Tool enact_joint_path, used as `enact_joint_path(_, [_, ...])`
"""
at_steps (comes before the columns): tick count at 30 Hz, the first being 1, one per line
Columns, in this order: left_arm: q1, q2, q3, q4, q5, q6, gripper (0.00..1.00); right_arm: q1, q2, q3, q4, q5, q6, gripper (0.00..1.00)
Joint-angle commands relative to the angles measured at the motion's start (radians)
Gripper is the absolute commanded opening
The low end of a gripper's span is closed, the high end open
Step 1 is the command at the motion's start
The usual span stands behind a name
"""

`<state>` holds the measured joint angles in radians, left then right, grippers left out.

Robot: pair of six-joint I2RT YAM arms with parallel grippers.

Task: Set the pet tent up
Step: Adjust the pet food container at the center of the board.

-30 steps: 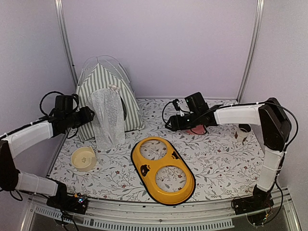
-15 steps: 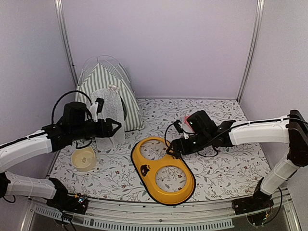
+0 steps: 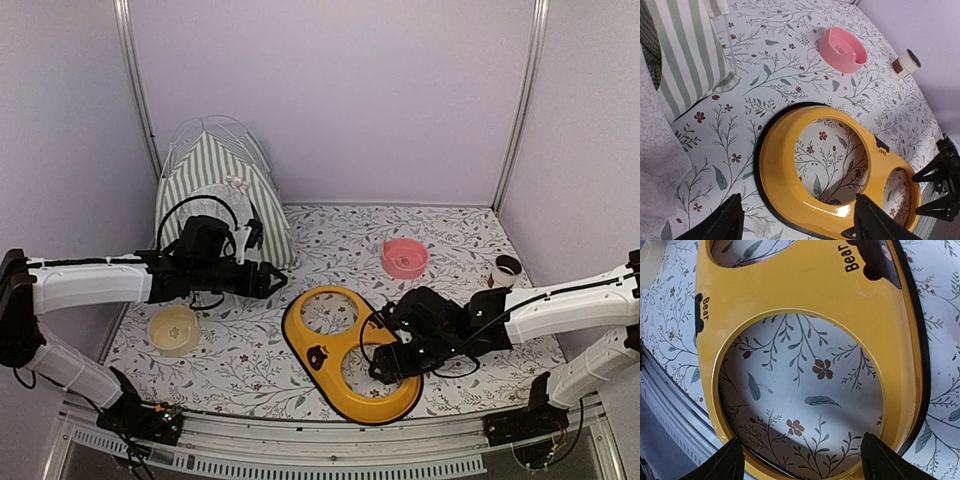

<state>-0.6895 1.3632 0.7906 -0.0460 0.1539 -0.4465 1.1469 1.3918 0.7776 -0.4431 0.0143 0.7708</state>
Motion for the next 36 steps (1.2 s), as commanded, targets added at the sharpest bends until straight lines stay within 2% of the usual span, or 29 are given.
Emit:
enact_joint_path(1, [-0.019,0.046,0.048,0.02,0.015,0.024,0.76,0.002,0.017,0.012,-0.1,0.105,0.081,0.83])
enact_joint_path(7, [-0.019,0.071,0.061,0.01,0.015,0.038,0.75,-0.003,-0.009,0.052,-0.153,0.173,0.07,0.87])
enact_joint_path(12, [-0.036,0.166,0.125,-0.025,0.025,0.078,0.75,-0.003,-0.056,0.052,-0.14,0.176,0.063,0.88])
enact_joint_path(17, [-0.088,0.289,0.248,-0.114,-0.05,0.114,0.74,-0.025,-0.059,0.024,-0.167,0.182,0.083,0.88])
enact_joint_path(23, [-0.124,0.398,0.342,-0.174,-0.131,0.128,0.74,-0.089,-0.151,-0.073,-0.163,0.173,0.13,0.9])
enact_joint_path(36, [-0.157,0.546,0.407,-0.239,-0.22,0.14,0.74,-0.254,-0.034,-0.156,0.064,0.074,0.039,0.95])
